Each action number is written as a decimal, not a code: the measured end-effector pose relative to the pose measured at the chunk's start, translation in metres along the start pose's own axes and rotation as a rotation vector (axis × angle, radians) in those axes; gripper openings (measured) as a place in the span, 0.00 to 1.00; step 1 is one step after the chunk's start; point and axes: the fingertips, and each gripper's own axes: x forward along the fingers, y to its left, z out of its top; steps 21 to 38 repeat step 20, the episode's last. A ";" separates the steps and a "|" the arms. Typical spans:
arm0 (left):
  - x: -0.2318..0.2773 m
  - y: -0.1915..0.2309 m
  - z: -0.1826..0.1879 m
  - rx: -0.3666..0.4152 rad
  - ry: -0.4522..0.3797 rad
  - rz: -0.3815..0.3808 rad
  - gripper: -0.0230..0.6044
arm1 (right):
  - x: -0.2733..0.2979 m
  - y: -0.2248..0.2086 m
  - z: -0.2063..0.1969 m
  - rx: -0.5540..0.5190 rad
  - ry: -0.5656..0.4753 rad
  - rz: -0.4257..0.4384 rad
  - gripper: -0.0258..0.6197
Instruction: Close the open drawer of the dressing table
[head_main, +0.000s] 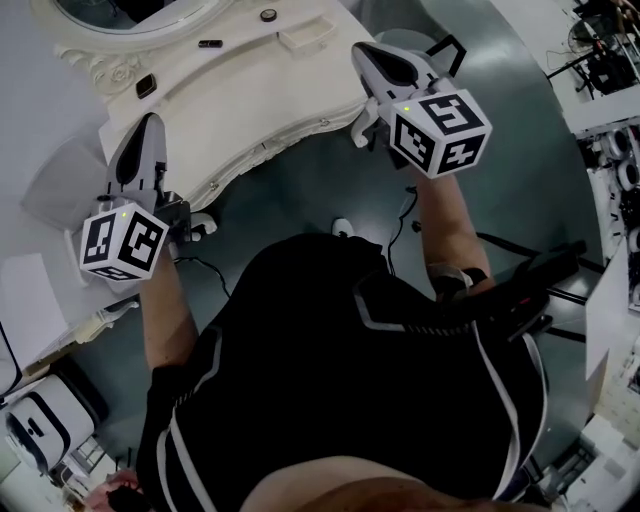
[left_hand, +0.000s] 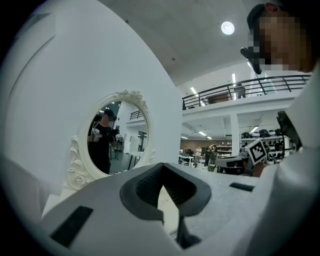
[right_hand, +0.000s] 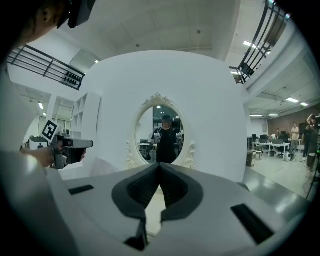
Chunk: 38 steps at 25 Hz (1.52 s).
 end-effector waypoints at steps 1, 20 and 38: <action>0.000 -0.001 0.002 -0.005 -0.006 0.001 0.04 | 0.000 0.001 0.001 0.001 0.001 0.005 0.04; -0.015 -0.008 0.011 0.020 -0.045 -0.001 0.04 | -0.019 0.006 0.005 -0.013 0.000 -0.031 0.04; -0.015 -0.008 0.011 0.020 -0.045 -0.001 0.04 | -0.019 0.006 0.005 -0.013 0.000 -0.031 0.04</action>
